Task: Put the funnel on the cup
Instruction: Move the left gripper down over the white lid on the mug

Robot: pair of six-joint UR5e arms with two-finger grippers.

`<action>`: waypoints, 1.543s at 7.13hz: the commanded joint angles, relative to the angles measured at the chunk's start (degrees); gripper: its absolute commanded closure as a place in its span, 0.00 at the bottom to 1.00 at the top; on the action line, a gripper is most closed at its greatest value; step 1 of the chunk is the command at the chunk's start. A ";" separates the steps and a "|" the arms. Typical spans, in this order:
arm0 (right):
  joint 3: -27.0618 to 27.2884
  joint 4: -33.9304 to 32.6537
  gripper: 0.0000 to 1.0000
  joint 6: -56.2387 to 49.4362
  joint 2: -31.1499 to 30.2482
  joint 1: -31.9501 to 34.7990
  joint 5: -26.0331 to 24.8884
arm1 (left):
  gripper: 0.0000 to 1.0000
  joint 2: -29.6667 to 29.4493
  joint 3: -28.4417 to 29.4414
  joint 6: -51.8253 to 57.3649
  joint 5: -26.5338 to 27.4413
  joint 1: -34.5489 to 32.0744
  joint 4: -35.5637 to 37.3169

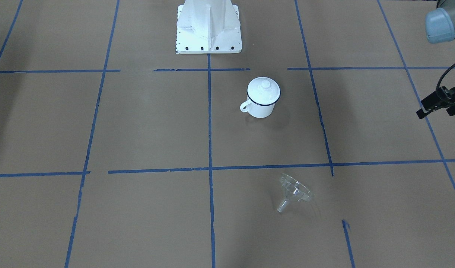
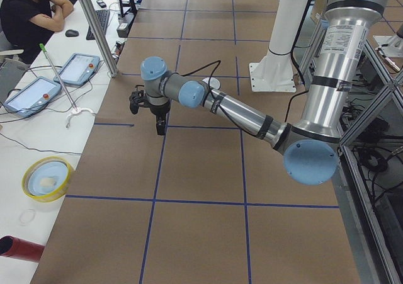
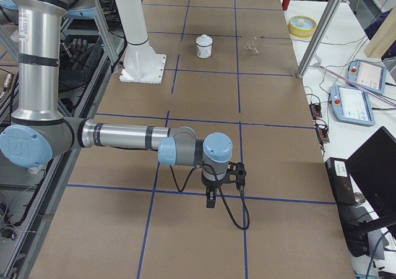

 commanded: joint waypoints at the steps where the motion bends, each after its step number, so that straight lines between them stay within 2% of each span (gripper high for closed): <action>1: -0.05 0.00 0.00 0.00 0.00 0.00 0.00 | 0.00 -0.20 -0.86 -11.33 -0.59 4.47 -1.24; 2: -0.06 0.00 0.00 0.00 0.00 0.00 0.00 | 0.00 -0.47 -0.95 -21.31 -1.64 4.82 -1.51; 3: 0.03 0.00 0.00 0.00 0.00 0.00 0.00 | 0.00 -2.64 -1.38 -26.80 -1.74 7.17 -3.68; 4: -0.05 0.00 0.00 0.00 0.00 0.00 0.00 | 0.00 -5.45 -2.52 -33.99 -1.04 11.63 -3.79; 5: -0.06 0.00 0.00 0.00 0.00 0.00 0.00 | 0.00 -8.18 -2.79 -43.03 0.71 16.73 -3.71; 7: 0.03 0.00 0.00 0.00 0.00 0.00 0.00 | 0.00 -10.65 -5.24 -57.80 4.39 22.81 -3.36; 8: -0.05 0.00 0.00 0.00 0.00 0.00 0.00 | 0.00 -10.66 -8.82 -66.58 7.29 27.10 -2.14; 9: -0.06 0.00 0.00 0.00 0.00 0.00 0.00 | 0.00 -12.40 -10.95 -69.54 8.71 30.19 3.97; 10: 0.03 0.00 0.00 0.00 0.00 0.00 0.00 | 0.00 -15.90 -11.05 -72.70 8.90 32.75 7.51; 11: 0.03 0.00 0.00 0.00 0.00 0.00 0.00 | 0.00 -16.55 -10.88 -75.96 11.60 36.34 7.54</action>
